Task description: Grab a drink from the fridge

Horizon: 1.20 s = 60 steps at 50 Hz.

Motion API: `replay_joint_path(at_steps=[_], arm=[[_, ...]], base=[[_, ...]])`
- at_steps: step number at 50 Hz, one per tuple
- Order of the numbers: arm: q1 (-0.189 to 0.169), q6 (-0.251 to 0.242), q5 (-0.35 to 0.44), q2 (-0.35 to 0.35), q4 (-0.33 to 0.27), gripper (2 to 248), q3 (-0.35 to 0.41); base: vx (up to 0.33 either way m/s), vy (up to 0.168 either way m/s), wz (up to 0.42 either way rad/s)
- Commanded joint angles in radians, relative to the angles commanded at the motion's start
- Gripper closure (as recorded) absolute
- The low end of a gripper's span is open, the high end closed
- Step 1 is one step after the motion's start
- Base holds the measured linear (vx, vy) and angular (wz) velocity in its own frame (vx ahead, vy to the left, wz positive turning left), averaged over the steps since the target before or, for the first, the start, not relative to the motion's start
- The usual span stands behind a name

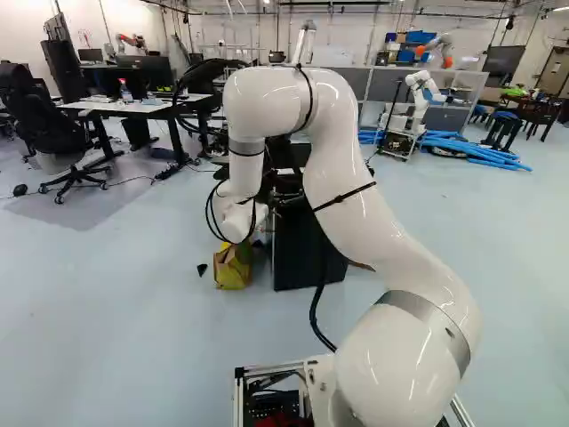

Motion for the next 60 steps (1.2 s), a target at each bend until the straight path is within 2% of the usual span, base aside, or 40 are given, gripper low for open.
replay_joint_path(at_steps=[39, 60], arm=[[0.010, 0.000, 0.000, 0.021, 0.029, 3, 0.040], [0.012, 0.000, 0.000, 0.027, 0.094, 3, 0.050]], base=[[0.000, 0.000, 0.000], [0.000, -0.001, -0.006]])
